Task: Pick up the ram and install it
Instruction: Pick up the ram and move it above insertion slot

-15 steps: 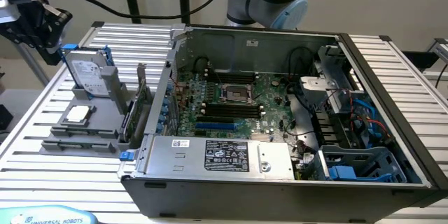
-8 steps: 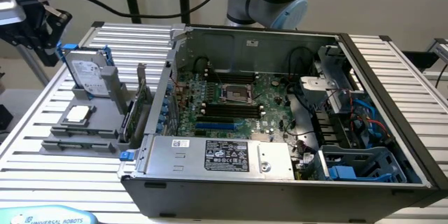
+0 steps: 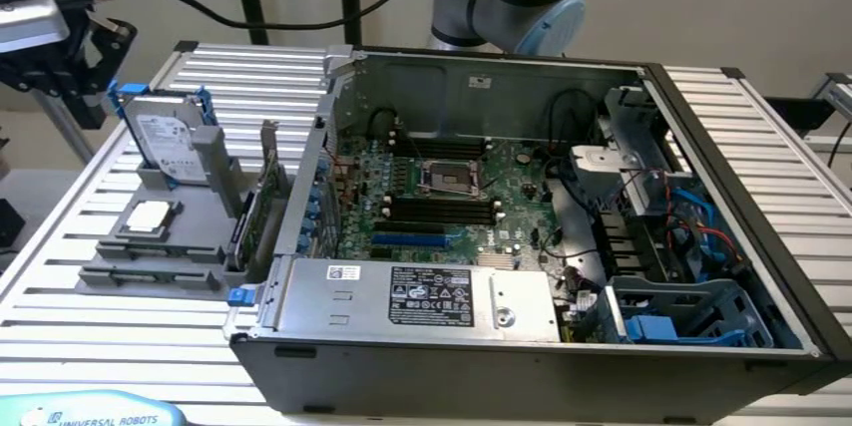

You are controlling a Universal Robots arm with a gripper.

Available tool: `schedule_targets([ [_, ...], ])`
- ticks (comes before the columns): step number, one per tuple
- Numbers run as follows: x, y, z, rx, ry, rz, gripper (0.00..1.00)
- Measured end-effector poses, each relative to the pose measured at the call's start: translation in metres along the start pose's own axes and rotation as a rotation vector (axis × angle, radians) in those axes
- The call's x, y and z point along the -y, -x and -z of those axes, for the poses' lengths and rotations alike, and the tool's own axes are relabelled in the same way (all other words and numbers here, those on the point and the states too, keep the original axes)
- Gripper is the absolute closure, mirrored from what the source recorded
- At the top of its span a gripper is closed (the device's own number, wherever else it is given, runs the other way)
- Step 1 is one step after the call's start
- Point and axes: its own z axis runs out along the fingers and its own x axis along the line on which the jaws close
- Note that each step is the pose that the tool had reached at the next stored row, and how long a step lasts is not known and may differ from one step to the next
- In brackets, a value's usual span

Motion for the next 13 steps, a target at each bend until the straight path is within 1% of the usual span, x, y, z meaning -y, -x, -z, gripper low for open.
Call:
schedule_targets([
  [3, 0.0000, 0.0000, -0.0009, -0.0052, -0.0013, 0.054, 0.89],
  [13, 0.0001, 0.0001, -0.0030, -0.0120, -0.0073, 0.235, 0.89],
])
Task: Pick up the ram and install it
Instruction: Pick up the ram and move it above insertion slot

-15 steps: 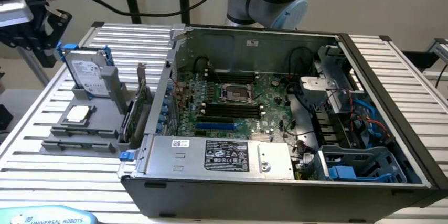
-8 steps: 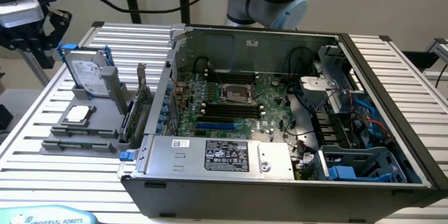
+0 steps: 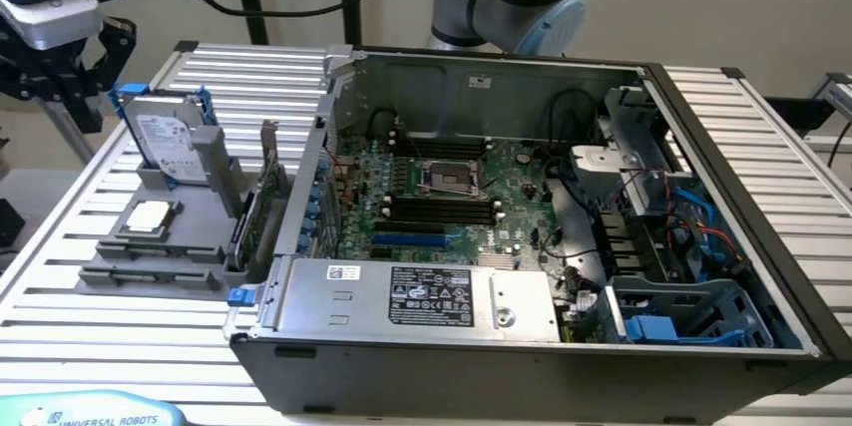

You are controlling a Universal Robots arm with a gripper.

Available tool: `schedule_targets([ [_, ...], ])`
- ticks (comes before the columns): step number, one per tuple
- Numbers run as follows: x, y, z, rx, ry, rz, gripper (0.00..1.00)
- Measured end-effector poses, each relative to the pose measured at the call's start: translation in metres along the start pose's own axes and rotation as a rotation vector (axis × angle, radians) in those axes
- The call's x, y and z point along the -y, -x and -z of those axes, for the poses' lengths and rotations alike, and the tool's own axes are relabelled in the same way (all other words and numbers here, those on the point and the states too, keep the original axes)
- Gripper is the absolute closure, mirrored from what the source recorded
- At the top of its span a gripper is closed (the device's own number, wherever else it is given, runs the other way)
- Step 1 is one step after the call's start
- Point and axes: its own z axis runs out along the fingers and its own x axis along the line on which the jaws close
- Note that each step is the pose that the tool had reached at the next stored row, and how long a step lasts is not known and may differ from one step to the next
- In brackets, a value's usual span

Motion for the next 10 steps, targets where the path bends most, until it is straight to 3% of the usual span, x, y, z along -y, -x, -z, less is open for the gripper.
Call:
schedule_targets([
  [10, 0.0001, 0.0001, -0.0018, -0.0068, -0.0065, 0.182, 0.89],
])
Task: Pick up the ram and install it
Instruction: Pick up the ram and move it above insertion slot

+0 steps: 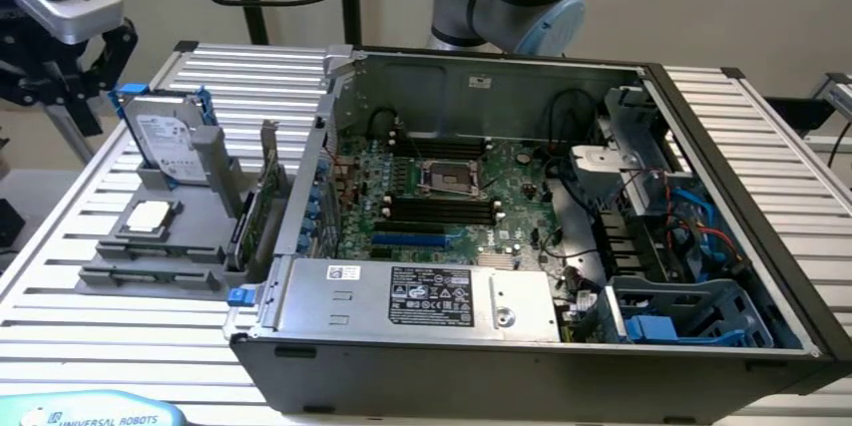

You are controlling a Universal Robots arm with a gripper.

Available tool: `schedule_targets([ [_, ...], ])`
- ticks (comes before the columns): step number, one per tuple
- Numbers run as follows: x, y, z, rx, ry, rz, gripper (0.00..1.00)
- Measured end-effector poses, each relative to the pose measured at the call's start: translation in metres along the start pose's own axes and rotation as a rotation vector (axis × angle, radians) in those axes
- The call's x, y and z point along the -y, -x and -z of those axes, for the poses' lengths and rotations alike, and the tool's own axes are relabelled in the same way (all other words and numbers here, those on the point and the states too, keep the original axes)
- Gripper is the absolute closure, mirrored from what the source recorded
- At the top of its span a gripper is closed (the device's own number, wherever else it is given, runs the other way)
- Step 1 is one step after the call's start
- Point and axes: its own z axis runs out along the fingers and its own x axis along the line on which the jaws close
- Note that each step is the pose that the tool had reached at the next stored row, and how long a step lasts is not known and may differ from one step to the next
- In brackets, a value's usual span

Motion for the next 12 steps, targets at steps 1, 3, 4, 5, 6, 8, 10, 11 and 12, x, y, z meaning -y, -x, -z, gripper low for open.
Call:
schedule_targets([
  [1, 0.0000, 0.0000, -0.0002, -0.0008, -0.0007, 0.019, 0.89],
  [3, 0.0000, 0.0000, -0.0006, -0.0020, -0.0019, 0.054, 0.89],
  [4, 0.0000, 0.0000, -0.0008, -0.0027, -0.0026, 0.072, 0.89],
  [5, 0.0000, 0.0000, -0.0010, -0.0032, -0.0032, 0.090, 0.89],
  [6, 0.0000, 0.0000, -0.0012, -0.0040, -0.0038, 0.108, 0.89],
  [8, 0.0001, 0.0001, -0.0017, -0.0054, -0.0051, 0.145, 0.89],
  [10, 0.0000, 0.0001, -0.0022, -0.0068, -0.0064, 0.182, 0.89],
  [11, 0.0001, 0.0001, -0.0025, -0.0075, -0.0071, 0.200, 0.89],
  [12, 0.0001, 0.0001, -0.0027, -0.0081, -0.0077, 0.218, 0.89],
])
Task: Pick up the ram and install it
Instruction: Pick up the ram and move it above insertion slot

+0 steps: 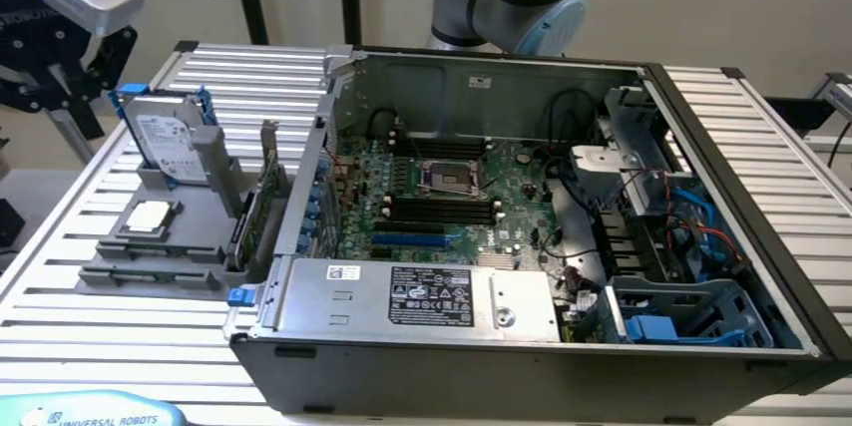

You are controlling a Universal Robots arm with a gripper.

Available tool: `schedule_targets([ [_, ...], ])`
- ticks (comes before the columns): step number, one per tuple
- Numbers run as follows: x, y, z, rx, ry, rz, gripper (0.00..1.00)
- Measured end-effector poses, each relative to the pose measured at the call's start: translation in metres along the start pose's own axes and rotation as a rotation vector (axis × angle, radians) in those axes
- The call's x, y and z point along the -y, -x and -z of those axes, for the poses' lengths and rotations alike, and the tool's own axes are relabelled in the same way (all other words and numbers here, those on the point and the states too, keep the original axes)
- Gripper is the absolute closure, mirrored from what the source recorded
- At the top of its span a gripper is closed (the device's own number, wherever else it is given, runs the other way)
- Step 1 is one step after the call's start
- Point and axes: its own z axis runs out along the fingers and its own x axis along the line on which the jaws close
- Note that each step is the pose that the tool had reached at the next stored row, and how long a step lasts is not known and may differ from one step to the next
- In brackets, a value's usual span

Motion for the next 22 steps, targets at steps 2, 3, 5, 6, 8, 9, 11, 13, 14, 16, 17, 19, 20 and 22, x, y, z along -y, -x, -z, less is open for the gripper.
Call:
schedule_targets([
  [2, 0.0000, 0.0000, -0.0006, -0.0013, -0.0013, 0.036, 0.89],
  [3, 0.0000, 0.0000, -0.0008, -0.0021, -0.0019, 0.054, 0.89],
  [5, 0.0000, 0.0000, -0.0013, -0.0033, -0.0032, 0.090, 0.89],
  [6, 0.0001, 0.0000, -0.0016, -0.0039, -0.0038, 0.108, 0.89],
  [8, 0.0001, 0.0000, -0.0021, -0.0054, -0.0051, 0.146, 0.89],
  [9, 0.0001, 0.0000, -0.0024, -0.0060, -0.0058, 0.164, 0.89],
  [11, 0.0001, 0.0001, -0.0030, -0.0073, -0.0071, 0.200, 0.89],
  [13, 0.0001, 0.0001, -0.0035, -0.0086, -0.0084, 0.236, 0.89],
  [14, 0.0001, 0.0001, -0.0038, -0.0093, -0.0090, 0.255, 0.89],
  [16, 0.0002, 0.0001, -0.0044, -0.0107, -0.0103, 0.290, 0.89],
  [17, 0.0002, 0.0001, -0.0047, -0.0113, -0.0109, 0.308, 0.89],
  [19, 0.0002, 0.0002, -0.0052, -0.0126, -0.0122, 0.346, 0.89],
  [20, 0.0002, 0.0002, -0.0055, -0.0133, -0.0129, 0.364, 0.89],
  [22, 0.0002, 0.0002, -0.0060, -0.0147, -0.0141, 0.401, 0.89],
])
